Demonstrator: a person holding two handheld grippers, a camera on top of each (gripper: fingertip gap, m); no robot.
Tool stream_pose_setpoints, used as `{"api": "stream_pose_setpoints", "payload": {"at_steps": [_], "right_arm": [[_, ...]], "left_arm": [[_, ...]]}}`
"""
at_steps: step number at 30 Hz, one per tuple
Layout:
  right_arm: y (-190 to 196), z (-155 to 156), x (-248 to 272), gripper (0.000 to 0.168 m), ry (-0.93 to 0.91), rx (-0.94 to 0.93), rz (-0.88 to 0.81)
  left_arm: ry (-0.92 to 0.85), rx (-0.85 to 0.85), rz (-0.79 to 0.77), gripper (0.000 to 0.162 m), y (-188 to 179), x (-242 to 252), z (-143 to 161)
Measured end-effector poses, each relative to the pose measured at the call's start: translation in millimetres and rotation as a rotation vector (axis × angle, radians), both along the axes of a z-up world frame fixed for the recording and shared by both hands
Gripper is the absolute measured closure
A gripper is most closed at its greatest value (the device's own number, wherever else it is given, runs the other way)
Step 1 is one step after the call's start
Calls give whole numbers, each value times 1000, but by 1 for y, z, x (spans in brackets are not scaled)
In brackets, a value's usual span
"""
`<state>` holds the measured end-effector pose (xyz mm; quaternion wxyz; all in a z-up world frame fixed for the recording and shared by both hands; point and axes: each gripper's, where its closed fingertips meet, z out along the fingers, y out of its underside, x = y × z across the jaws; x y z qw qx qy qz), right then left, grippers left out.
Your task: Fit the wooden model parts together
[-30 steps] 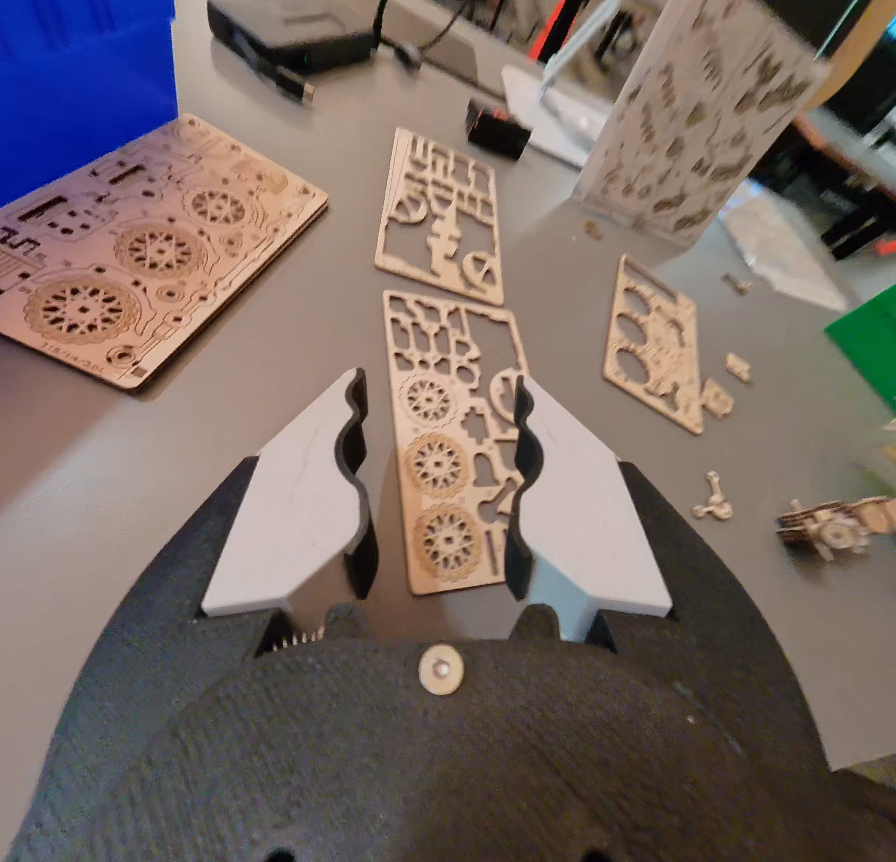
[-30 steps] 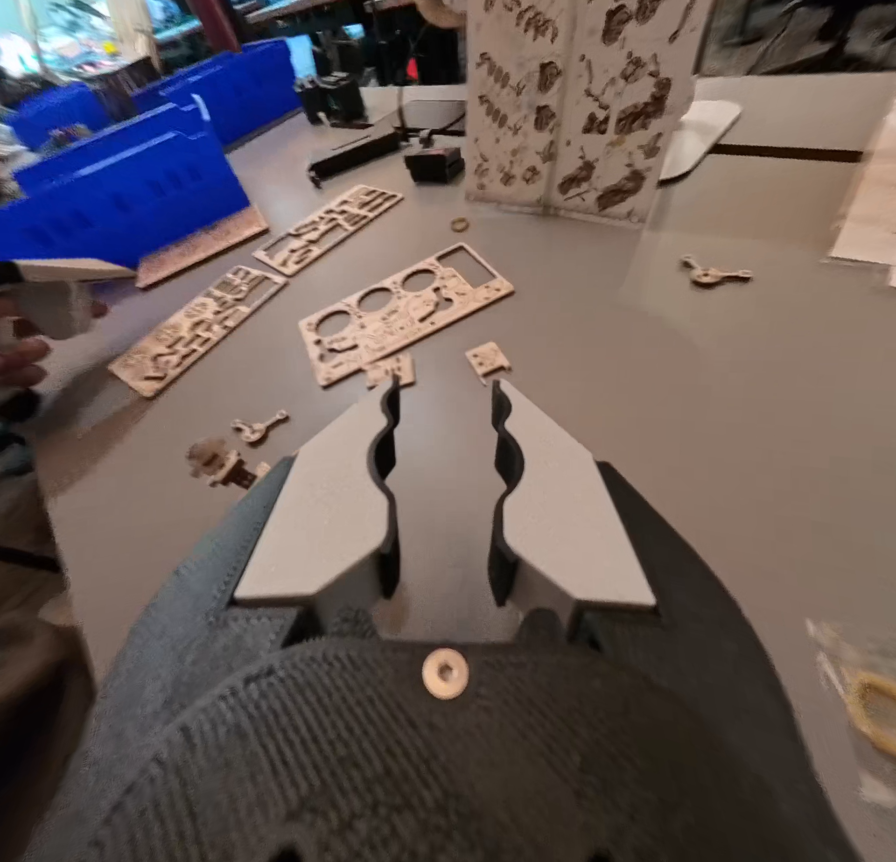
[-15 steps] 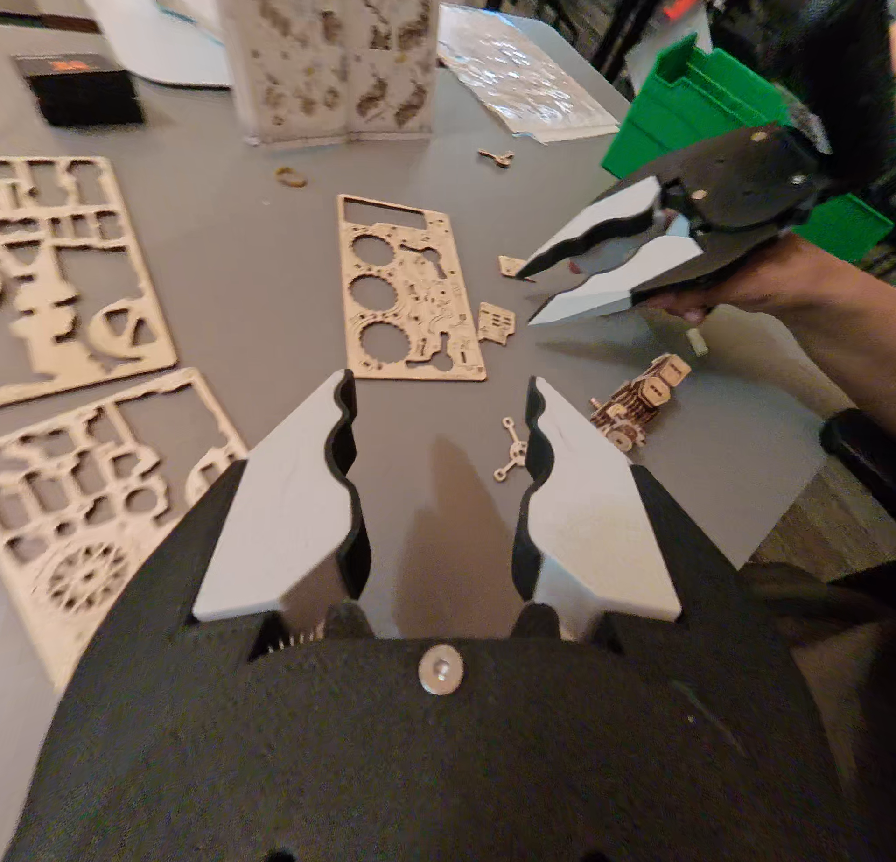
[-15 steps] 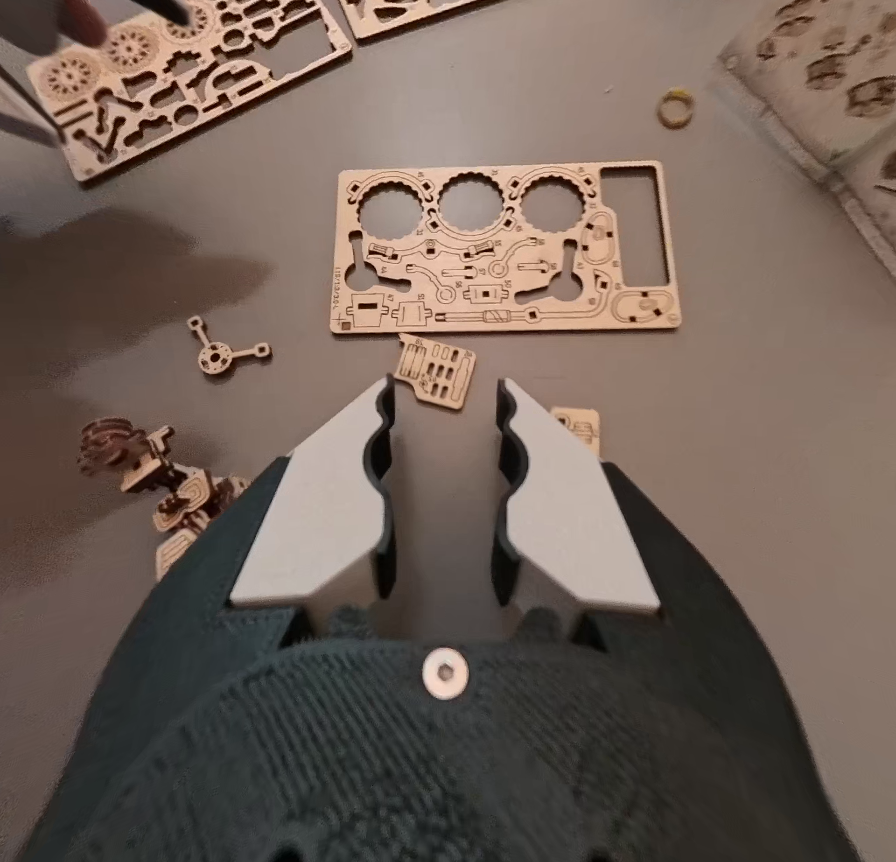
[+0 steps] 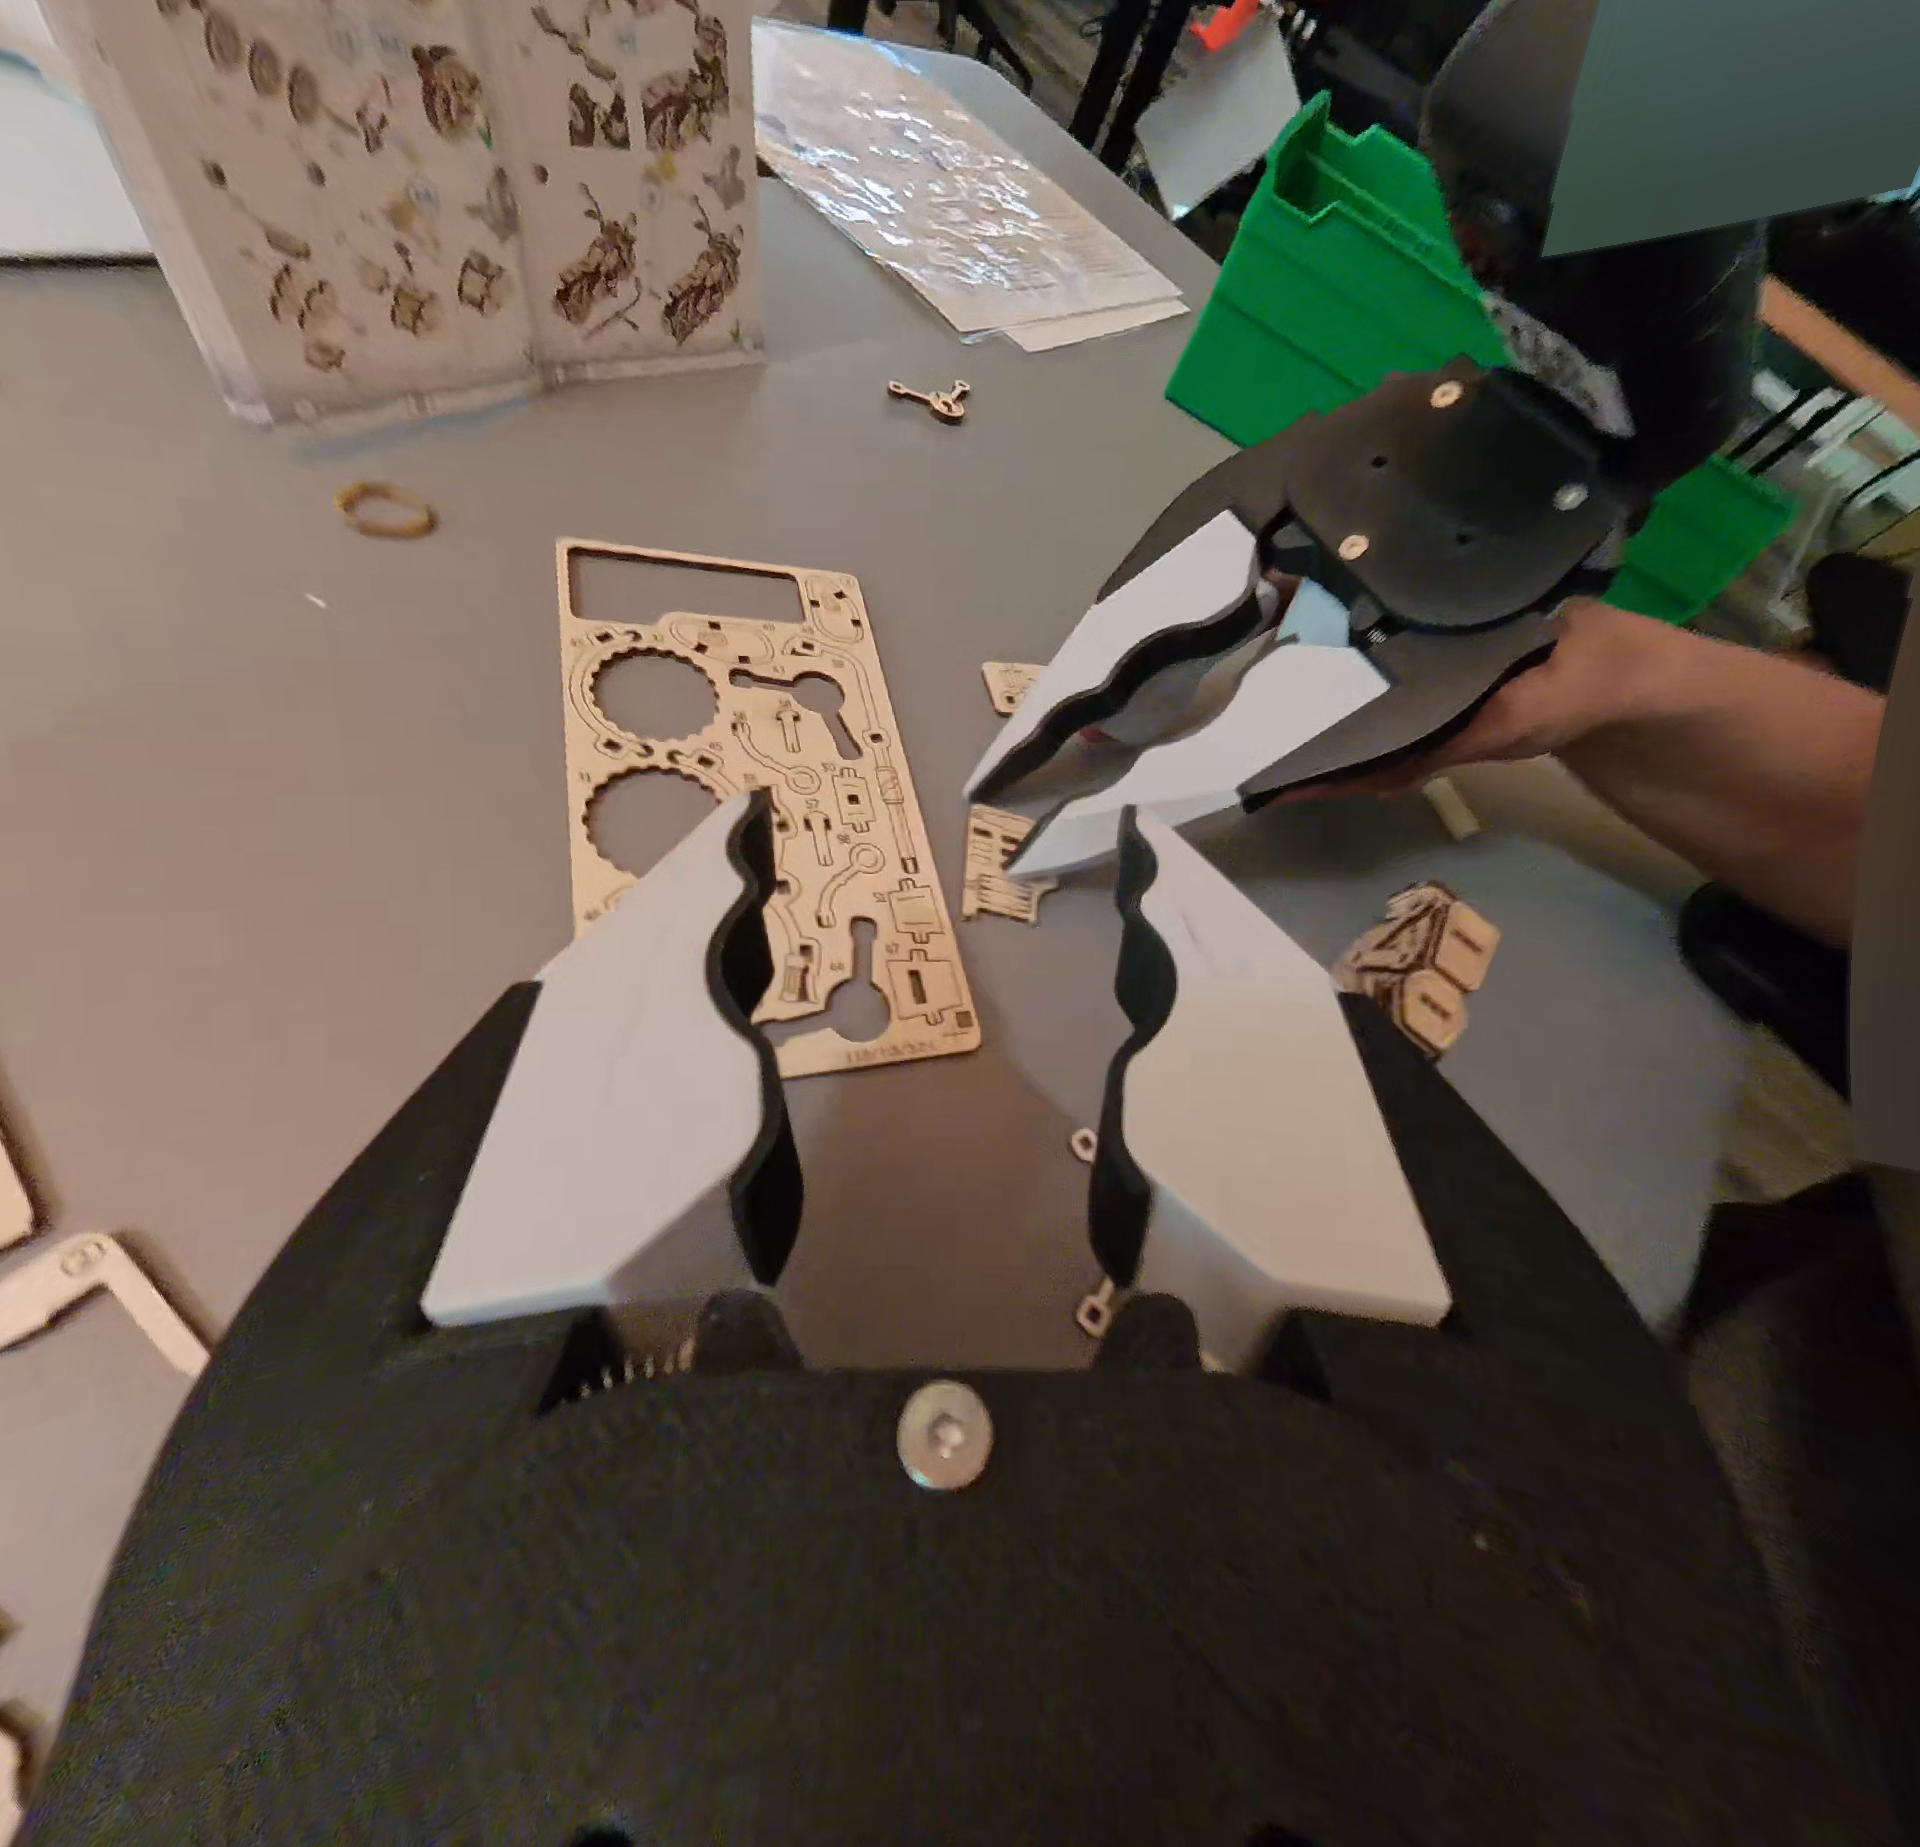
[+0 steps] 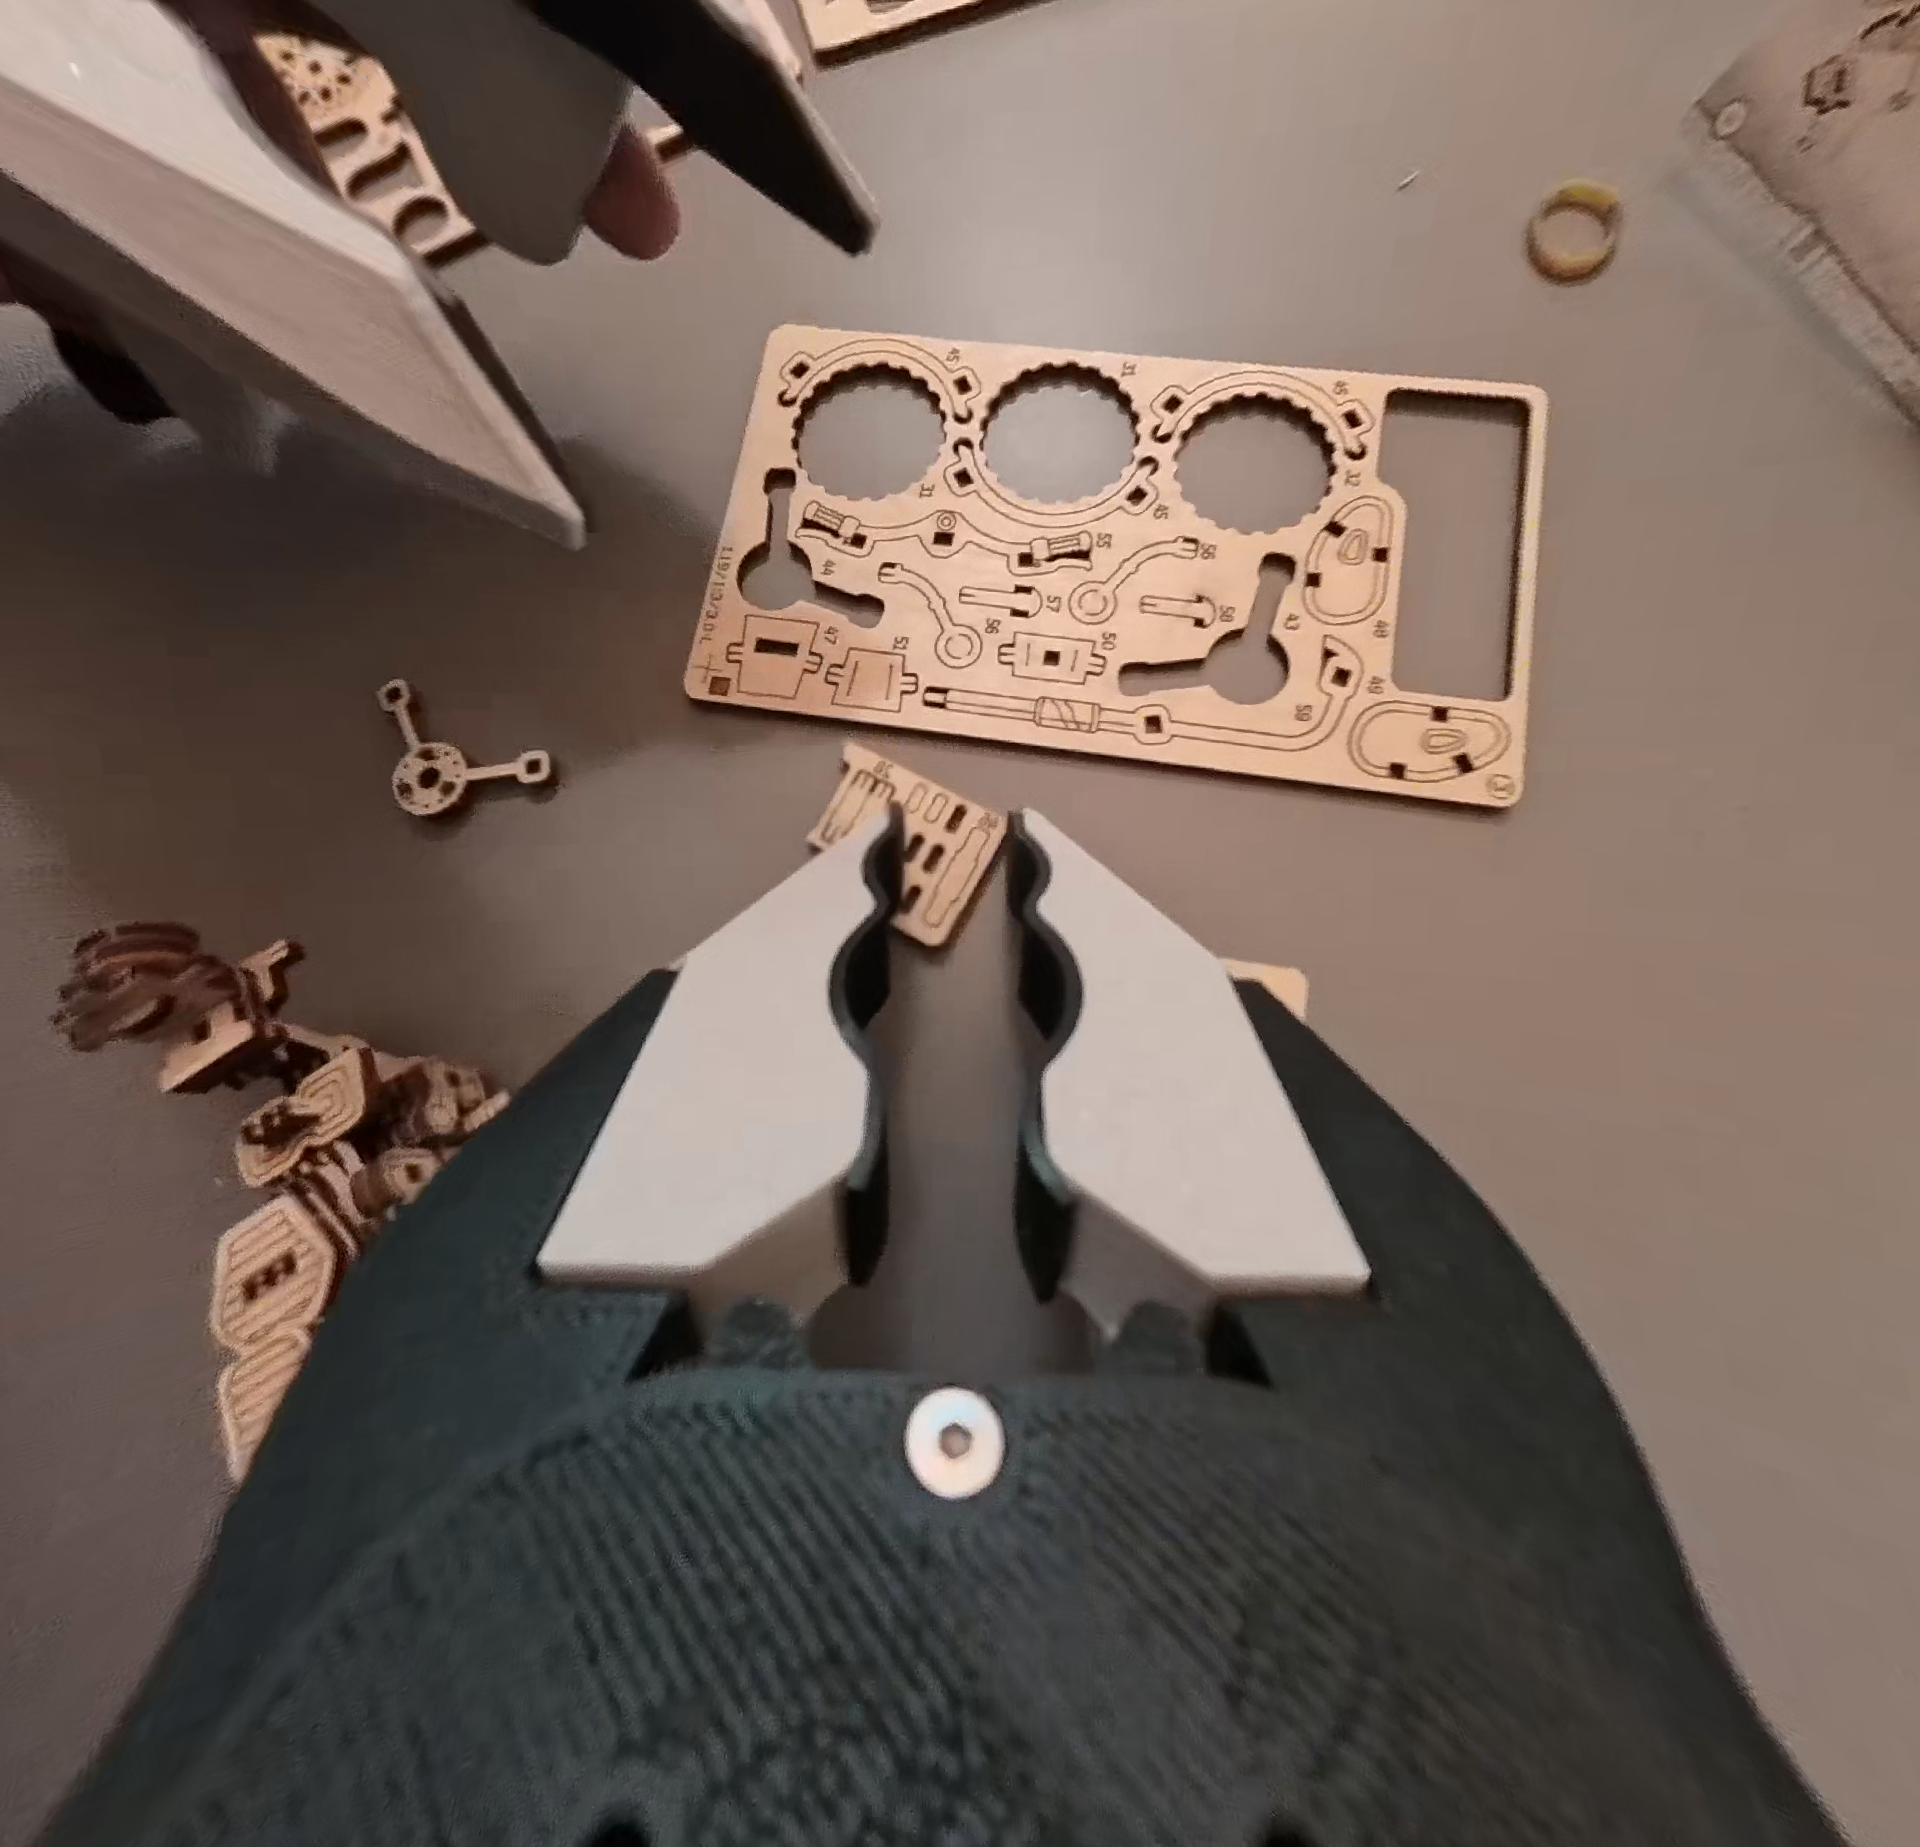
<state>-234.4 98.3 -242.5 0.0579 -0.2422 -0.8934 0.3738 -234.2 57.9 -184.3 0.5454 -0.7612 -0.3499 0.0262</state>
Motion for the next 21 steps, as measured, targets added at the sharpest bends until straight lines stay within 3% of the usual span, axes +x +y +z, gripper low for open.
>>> {"api": "stream_pose_setpoints", "payload": {"at_steps": [3,7,9,16,21], "right_arm": [[1,11,3,148,32,-31,-22],[0,7,12,120,99,10,44],[-1,-4,11,125,96,49,66],[6,-1,12,130,68,-4,0],[22,47,10,130,226,-160,-156]], "left_arm": [[61,-31,-14,98,3,3,-3],[83,-5,-42,102,10,15,-4],[75,20,-65,102,16,21,-3],[142,27,-60,102,17,23,3],[133,72,-58,104,18,23,7]]}}
